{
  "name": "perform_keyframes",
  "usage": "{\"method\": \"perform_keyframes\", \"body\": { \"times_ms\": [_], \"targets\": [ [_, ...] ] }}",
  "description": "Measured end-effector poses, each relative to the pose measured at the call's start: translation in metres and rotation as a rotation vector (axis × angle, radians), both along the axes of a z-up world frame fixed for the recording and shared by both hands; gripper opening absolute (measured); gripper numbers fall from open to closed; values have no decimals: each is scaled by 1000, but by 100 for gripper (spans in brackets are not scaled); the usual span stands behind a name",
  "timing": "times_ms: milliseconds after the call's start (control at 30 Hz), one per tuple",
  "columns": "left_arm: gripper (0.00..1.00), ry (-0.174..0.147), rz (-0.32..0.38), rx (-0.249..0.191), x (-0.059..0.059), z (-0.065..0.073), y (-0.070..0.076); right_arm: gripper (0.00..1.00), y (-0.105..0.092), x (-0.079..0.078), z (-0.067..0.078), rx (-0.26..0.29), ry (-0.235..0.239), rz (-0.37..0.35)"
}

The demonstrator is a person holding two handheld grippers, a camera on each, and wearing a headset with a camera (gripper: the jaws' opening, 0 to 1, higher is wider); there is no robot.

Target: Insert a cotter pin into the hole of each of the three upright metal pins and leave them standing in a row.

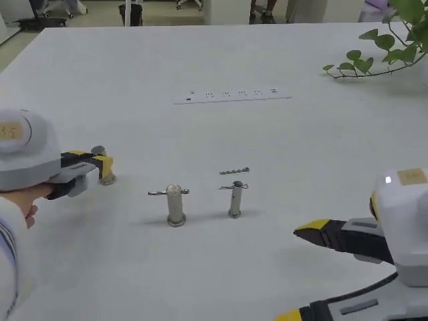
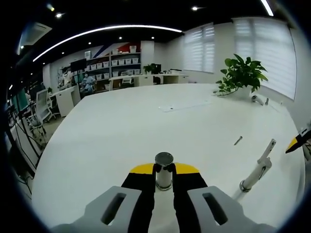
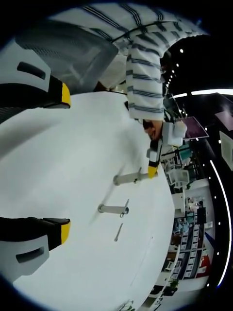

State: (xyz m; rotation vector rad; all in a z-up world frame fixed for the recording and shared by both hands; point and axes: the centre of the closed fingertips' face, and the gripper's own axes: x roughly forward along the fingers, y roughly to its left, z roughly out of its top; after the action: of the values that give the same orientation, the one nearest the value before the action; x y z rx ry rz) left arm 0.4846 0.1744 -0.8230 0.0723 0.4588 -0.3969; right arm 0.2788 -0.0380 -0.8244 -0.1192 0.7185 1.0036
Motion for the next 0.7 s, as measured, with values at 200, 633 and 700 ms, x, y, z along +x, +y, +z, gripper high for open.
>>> {"method": "perform_keyframes", "body": {
  "times_ms": [200, 633, 700],
  "targets": [
    [11, 16, -26, -11, -9, 0, -1, 94, 2, 1, 1, 1, -3, 7],
    [10, 15, -100, -1, -28, 8, -9, 94, 4, -2, 0, -2, 2, 14],
    [10, 5, -107, -4, -30, 13, -10, 94, 4, -2, 0, -3, 3, 13]
  ]
}}
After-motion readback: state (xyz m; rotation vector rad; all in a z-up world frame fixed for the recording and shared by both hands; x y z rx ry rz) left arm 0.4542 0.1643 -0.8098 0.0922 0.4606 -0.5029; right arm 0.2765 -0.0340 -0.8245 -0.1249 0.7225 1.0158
